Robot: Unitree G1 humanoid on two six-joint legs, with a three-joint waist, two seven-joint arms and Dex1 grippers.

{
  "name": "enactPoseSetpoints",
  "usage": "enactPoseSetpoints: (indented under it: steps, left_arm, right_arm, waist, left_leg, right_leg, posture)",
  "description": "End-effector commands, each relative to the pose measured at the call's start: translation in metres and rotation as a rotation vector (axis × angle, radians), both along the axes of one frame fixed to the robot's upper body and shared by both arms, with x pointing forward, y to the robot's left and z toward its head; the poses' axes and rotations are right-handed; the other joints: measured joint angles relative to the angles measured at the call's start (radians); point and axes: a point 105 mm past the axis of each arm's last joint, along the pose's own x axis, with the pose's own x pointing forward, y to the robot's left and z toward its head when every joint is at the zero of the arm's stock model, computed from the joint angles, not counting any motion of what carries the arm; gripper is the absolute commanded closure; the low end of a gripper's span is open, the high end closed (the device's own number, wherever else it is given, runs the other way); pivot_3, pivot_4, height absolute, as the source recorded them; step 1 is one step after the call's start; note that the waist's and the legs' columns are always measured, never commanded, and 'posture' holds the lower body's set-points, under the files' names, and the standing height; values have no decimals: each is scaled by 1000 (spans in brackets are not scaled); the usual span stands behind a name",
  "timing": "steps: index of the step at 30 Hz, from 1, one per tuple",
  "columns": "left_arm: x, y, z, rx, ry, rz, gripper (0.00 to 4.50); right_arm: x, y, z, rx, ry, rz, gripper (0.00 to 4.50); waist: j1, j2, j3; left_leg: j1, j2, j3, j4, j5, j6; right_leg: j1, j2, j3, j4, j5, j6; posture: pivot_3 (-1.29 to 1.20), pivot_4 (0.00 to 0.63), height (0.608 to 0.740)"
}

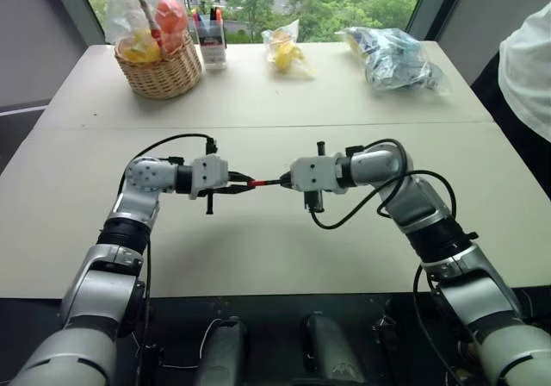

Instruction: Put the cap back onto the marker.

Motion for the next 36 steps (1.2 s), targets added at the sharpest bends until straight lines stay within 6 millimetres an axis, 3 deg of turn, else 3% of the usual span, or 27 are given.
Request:
enactPoseSetpoints:
  steps: [1,15,18,24,30,36]
  left_arm:
    - [-1,-29,27,-56,-100,-89,4171]
    - [-1,1,12,-19,-8,32,4171]
    - [-3,10,8,-17,20,73,3123]
    - [-7,25,12,-64,25,152,38]
    - [-4,24,17,-144,43,221,38]
    - [3,11,19,-246,113,268,38]
  right_arm:
    - [-20,38,23,68,-80,154,4482]
    - [4,-7,16,20,-87,17,4482]
    - [11,-21,17,7,-93,-24,4500]
    - [21,-57,17,-24,-97,-125,4500]
    - [20,-89,27,68,-83,-274,4500]
    - [18,-133,43,248,-125,-599,4500]
  waist:
    - [0,0,0]
    - [-1,0,0]
    - [-1,0,0]
    - [-1,0,0]
    - [4,0,0]
    - [4,0,0]
  left_leg:
    - [0,0,0,0,0,0]
    - [0,0,0,0,0,0]
    - [0,0,0,0,0,0]
    - [0,0,0,0,0,0]
    - [0,0,0,0,0,0]
    - [0,0,0,0,0,0]
  right_leg:
    - [0,0,0,0,0,0]
    - [0,0,0,0,0,0]
    - [0,0,0,0,0,0]
    - [0,0,0,0,0,0]
    - [0,-1,0,1,0,0]
    - [0,-1,0,1,0,0]
  posture:
    - [0,150,740]
    - [0,150,740]
    - [0,150,740]
    - [0,150,740]
    - [0,150,740]
    - [0,150,740]
